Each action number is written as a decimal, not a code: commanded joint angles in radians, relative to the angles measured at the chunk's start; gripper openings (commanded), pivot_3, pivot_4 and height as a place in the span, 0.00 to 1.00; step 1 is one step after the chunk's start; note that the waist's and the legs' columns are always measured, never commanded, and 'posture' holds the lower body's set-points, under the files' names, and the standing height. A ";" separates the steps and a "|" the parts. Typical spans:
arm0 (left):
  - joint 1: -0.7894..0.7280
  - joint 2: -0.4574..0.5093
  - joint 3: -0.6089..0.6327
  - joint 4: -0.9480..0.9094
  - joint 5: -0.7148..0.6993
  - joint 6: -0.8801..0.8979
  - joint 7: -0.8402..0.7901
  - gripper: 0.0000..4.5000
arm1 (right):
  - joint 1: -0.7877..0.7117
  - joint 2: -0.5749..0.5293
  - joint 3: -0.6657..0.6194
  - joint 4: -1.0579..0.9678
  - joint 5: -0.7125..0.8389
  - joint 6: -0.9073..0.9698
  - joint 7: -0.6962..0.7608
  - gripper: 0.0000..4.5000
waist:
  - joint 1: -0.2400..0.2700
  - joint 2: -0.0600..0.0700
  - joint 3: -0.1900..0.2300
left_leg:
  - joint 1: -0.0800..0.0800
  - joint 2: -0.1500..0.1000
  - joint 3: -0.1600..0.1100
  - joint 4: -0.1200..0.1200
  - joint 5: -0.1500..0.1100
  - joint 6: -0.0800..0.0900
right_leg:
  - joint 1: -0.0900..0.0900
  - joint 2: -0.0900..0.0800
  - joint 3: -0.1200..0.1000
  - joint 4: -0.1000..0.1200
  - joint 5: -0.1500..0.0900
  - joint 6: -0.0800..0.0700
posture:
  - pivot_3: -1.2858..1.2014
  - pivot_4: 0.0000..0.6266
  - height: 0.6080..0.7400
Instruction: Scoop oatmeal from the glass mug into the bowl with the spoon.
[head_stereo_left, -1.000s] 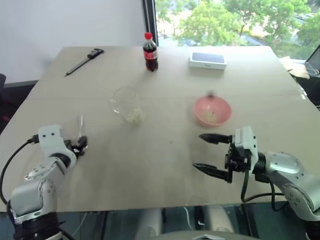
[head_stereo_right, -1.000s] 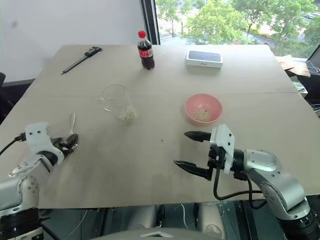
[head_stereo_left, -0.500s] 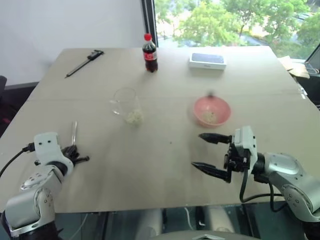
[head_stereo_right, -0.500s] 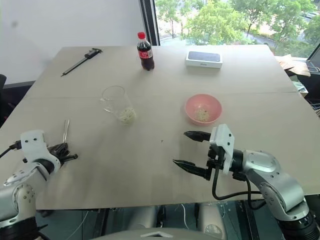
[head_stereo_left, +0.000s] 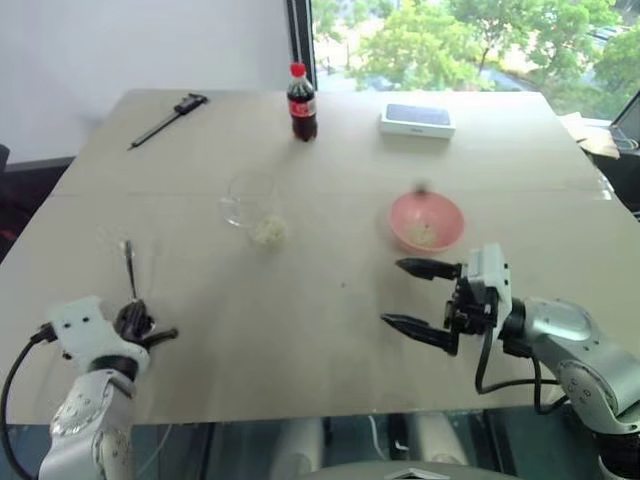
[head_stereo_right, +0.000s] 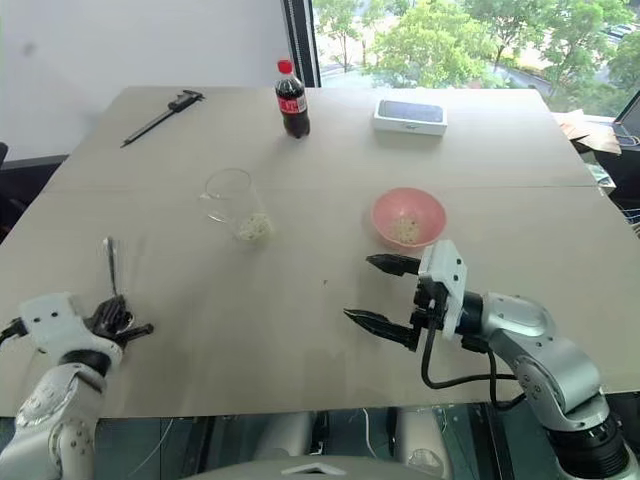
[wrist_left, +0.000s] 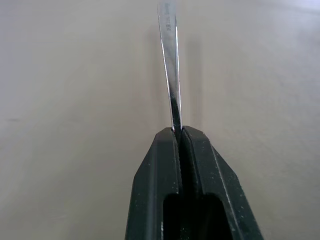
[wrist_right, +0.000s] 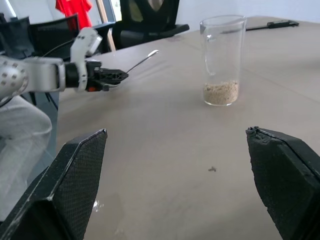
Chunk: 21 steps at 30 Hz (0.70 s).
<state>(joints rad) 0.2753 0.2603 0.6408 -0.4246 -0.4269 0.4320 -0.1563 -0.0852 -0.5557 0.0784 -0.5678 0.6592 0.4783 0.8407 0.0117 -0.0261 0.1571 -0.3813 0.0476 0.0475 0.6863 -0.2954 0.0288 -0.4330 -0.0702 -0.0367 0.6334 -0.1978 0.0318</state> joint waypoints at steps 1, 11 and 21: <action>0.029 0.020 0.020 -0.134 -0.016 -0.164 -0.091 0.02 | -0.042 0.014 -0.017 -0.010 0.033 0.011 -0.010 1.00 | 0.004 -0.001 0.001 | 0.000 0.000 0.000 0.000 0.000 0.000 | 0.000 0.000 0.000 -0.001 0.000 0.000 | 0.52 0.24 1.00; 0.077 0.108 -0.260 -0.324 0.062 -0.284 -0.275 0.02 | -0.136 0.062 -0.043 -0.021 0.163 0.155 -0.122 1.00 | 0.001 -0.001 0.001 | -0.002 0.000 0.000 0.000 0.000 0.000 | 0.001 0.000 -0.001 -0.006 0.000 0.000 | 0.52 0.24 1.00; -0.057 0.202 -0.555 -0.236 0.154 -0.392 -0.452 0.02 | -0.313 0.182 -0.045 0.035 0.383 0.415 -0.405 1.00 | 0.000 0.002 0.003 | -0.002 0.000 0.000 -0.002 0.000 0.000 | 0.001 0.001 -0.002 -0.005 0.001 0.000 | 0.52 0.24 1.00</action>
<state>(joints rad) 0.2274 0.4561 0.0963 -0.6597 -0.2763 0.0711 -0.5964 -0.3765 -0.3814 0.0509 -0.5264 0.9943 0.8567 0.4826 0.0114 -0.0240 0.1597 -0.3838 0.0475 0.0474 0.6846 -0.2956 0.0292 -0.4324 -0.0697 -0.0387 0.6280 -0.1971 0.0314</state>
